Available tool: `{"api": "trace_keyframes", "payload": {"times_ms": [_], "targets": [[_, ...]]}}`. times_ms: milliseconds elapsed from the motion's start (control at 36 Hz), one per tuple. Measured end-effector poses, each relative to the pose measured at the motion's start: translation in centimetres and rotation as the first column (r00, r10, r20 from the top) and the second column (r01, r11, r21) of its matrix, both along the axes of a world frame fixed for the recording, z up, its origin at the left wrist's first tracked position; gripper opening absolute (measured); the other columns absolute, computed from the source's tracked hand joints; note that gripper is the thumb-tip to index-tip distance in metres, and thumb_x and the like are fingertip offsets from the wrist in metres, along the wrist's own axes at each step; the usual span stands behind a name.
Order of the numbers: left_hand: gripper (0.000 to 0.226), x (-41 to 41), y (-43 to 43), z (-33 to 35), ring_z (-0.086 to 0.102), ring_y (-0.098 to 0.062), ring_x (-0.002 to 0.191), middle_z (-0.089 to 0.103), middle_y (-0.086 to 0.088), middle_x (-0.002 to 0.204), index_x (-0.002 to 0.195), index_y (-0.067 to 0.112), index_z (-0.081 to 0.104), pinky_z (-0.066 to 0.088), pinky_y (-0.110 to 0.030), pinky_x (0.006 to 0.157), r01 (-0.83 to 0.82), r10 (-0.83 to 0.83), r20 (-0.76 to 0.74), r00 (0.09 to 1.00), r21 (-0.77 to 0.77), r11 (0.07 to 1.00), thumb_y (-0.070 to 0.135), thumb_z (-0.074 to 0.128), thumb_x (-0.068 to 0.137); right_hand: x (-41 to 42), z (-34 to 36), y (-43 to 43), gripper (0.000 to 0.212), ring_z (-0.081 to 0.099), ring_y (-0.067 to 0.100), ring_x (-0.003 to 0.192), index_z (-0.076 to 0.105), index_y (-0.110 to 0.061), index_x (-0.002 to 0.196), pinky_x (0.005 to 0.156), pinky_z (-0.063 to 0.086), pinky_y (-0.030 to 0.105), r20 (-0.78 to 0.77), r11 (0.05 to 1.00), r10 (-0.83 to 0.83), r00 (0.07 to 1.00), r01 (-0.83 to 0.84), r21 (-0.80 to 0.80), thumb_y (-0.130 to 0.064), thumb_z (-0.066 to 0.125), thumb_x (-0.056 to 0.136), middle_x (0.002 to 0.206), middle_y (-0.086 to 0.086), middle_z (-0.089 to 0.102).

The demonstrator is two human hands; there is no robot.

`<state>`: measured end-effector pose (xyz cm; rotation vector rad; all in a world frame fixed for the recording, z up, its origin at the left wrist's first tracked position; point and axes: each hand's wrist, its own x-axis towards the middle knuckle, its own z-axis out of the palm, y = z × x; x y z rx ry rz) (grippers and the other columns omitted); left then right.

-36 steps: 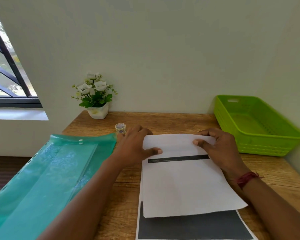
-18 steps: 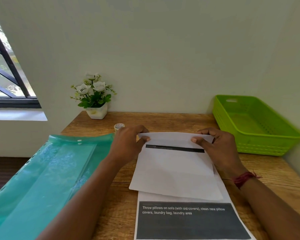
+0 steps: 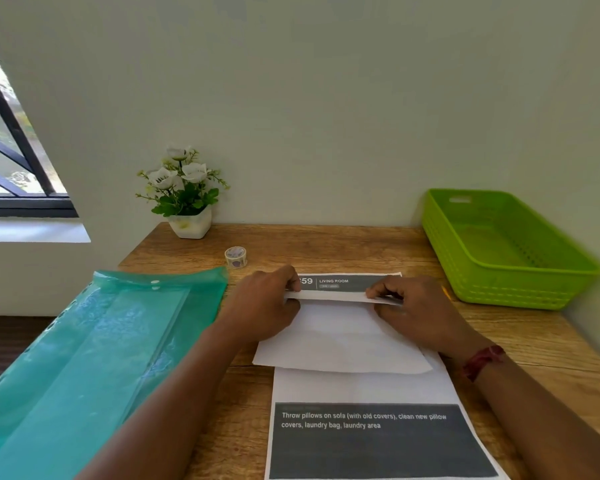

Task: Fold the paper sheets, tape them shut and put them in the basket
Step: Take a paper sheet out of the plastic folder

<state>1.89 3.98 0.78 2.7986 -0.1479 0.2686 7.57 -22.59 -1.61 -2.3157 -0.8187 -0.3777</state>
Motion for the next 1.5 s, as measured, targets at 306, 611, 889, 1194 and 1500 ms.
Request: {"api": "trace_keyframes", "payload": {"times_ms": [306,611,889,1194,1500], "targets": [[0.055,-1.0,-1.4,0.0,0.047,-0.021,0.130,0.048,0.001,0.148,0.148,0.021,0.039,0.041,-0.035,0.106,0.122,-0.095,-0.170,0.981,0.161,0.979,0.045,0.044,0.099,-1.4,1.0,0.6,0.055,0.056,0.012,0.124,0.054,-0.031,0.137,0.096,0.045,0.027,-0.027,0.910,-0.075,0.997,0.058,-0.410,-0.059,0.052,0.091,0.139,-0.012,0.056],[0.065,-1.0,-3.4,-1.5,0.005,-0.019,0.152,0.007,-0.006,0.165,0.157,0.012,0.011,0.007,-0.036,0.124,0.272,-0.213,-0.222,0.951,0.280,0.921,0.047,0.027,0.104,-3.0,1.1,2.9,0.099,0.017,0.005,0.147,0.023,-0.025,0.154,0.120,0.018,0.029,-0.153,0.834,0.030,0.988,-0.109,-0.541,-0.082,0.007,0.075,0.161,-0.009,0.018],[0.066,-0.5,-2.7,-2.3,0.003,-0.020,0.152,0.008,-0.005,0.165,0.158,0.012,0.009,0.011,-0.043,0.123,0.334,-0.285,-0.219,0.933,0.234,0.913,0.047,0.026,0.104,-2.9,0.6,3.4,0.085,-0.012,-0.008,0.144,-0.002,-0.026,0.156,0.122,-0.007,0.031,-0.284,0.810,0.109,0.953,-0.251,-0.530,-0.072,0.006,0.085,0.162,-0.015,-0.006],[0.071,-1.5,-3.6,-1.8,-0.001,-0.021,0.152,0.000,-0.002,0.166,0.158,0.016,0.002,0.004,-0.048,0.123,0.238,-0.148,-0.280,0.949,0.323,0.916,0.056,0.018,0.102,-2.3,1.6,2.0,0.099,-0.011,-0.009,0.136,0.001,-0.022,0.156,0.119,-0.003,0.023,-0.272,0.753,0.037,0.962,-0.205,-0.625,-0.075,-0.001,0.073,0.161,-0.013,-0.008],[0.082,-1.2,-1.7,-1.0,-0.002,-0.023,0.152,-0.004,-0.003,0.166,0.158,0.015,0.000,0.003,-0.053,0.122,0.112,0.013,-0.363,0.932,0.321,0.941,0.067,0.017,0.097,-0.9,1.7,-0.3,0.068,0.027,0.013,0.145,0.026,-0.025,0.153,0.116,0.028,0.036,-0.187,0.762,-0.094,0.978,-0.050,-0.645,-0.062,0.032,0.096,0.161,-0.012,0.015]]}}
